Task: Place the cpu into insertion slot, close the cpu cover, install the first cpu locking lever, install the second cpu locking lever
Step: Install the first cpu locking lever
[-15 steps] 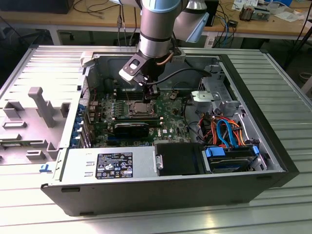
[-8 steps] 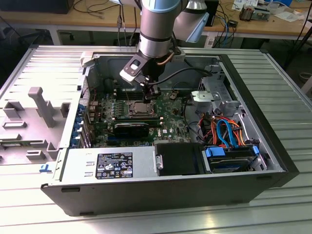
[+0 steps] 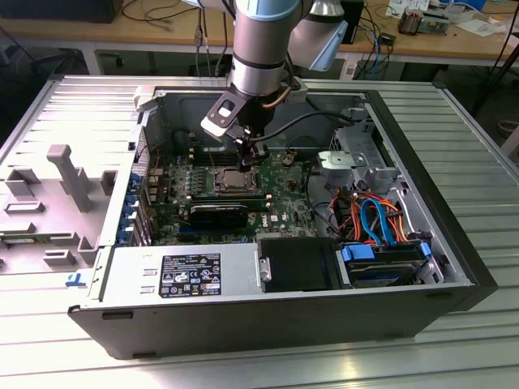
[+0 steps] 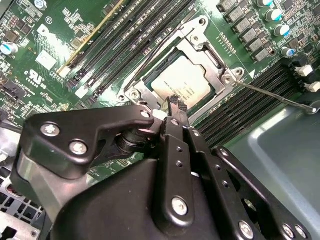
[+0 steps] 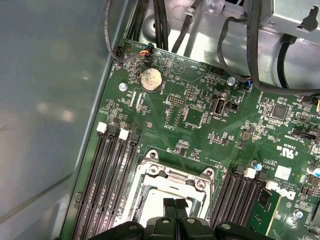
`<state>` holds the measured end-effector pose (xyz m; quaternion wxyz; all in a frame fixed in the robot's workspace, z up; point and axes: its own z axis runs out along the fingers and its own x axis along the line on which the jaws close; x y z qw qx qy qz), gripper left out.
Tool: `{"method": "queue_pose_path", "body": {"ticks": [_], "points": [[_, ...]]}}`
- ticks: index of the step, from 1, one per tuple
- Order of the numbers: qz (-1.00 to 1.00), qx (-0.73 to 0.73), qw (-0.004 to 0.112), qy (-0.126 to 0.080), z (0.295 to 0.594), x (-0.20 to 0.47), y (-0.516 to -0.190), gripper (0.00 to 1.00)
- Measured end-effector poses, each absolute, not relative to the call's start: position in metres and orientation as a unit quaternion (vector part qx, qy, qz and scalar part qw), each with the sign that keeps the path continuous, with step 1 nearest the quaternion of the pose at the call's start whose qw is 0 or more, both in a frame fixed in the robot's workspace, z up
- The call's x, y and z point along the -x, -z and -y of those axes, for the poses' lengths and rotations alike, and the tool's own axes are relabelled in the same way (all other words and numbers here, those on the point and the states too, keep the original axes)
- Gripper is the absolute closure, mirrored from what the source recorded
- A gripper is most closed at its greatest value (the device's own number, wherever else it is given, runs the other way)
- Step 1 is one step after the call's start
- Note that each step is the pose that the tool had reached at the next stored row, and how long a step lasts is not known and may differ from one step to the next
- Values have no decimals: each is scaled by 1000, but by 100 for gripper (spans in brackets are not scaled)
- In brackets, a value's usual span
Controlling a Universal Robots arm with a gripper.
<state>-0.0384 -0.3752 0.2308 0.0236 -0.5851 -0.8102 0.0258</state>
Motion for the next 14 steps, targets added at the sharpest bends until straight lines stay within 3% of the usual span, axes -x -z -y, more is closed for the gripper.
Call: {"method": "queue_pose_path", "body": {"ticks": [14], "points": [[824,565,23,-26,375,38,-231,89]]}}
